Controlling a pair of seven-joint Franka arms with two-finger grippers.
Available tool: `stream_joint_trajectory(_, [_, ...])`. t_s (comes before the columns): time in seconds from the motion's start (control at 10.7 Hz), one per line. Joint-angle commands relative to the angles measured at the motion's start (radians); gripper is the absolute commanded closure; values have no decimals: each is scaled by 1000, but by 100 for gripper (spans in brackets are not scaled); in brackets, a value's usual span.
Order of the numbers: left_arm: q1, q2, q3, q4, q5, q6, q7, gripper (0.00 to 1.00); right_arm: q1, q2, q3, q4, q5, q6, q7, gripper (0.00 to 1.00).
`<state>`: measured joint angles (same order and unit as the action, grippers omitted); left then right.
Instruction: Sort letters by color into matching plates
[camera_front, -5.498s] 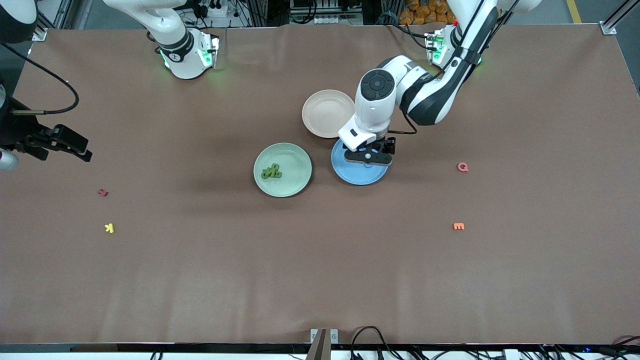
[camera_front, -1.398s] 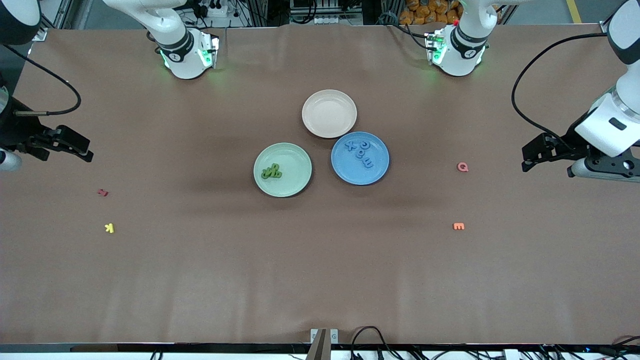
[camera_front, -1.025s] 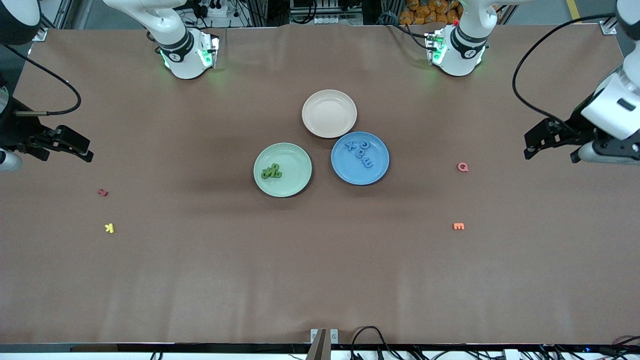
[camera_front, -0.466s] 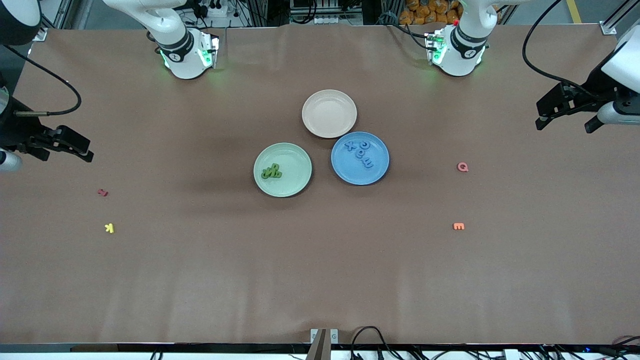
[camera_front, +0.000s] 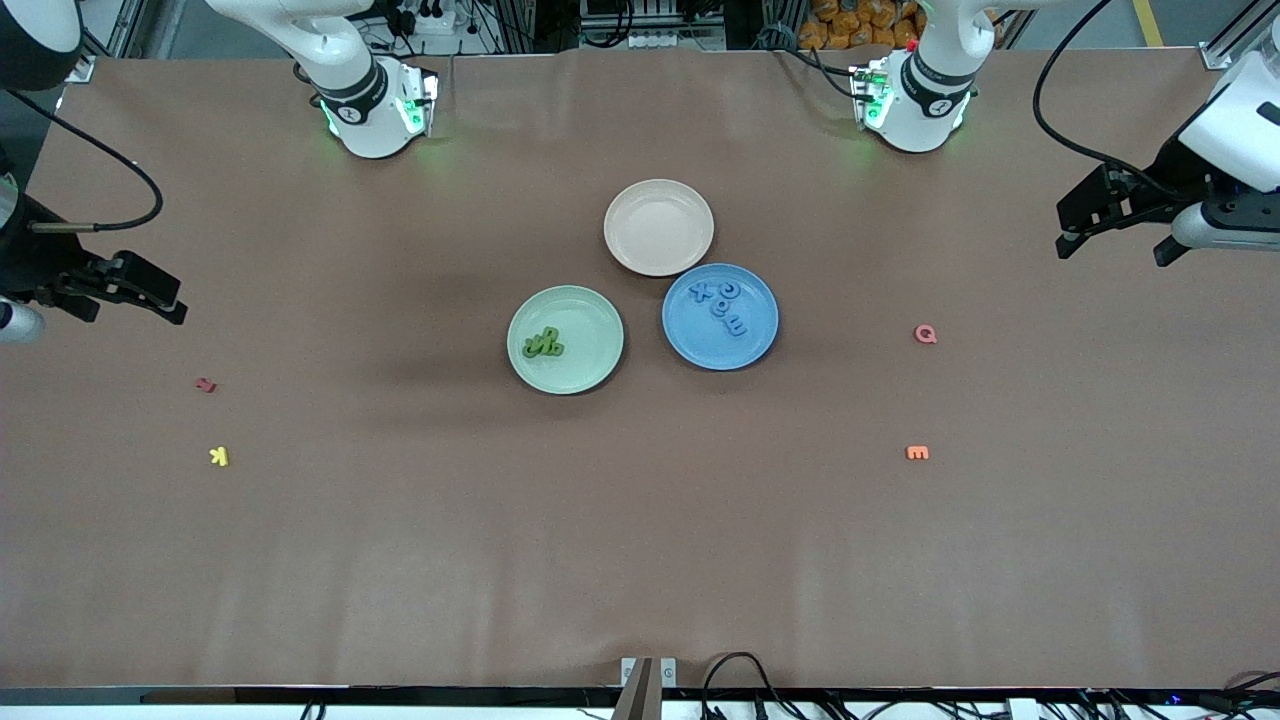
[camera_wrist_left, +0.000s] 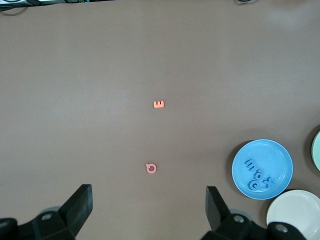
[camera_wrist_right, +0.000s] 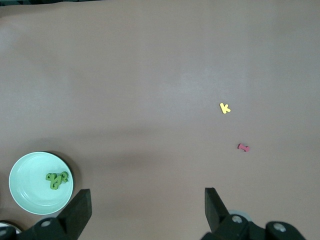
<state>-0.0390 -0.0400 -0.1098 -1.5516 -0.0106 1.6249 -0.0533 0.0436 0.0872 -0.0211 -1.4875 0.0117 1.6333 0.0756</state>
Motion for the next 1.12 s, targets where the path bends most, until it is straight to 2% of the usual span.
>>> stream_joint_trajectory(0.0, [13, -9, -13, -13, 23, -30, -16, 0, -2, -4, 7, -2, -15, -3, 1, 0])
stream_joint_trajectory(1.03, [13, 5, -5, -12, 58, -69, -30, 0, 4, -3, 7, -4, -16, -4, 0, 0])
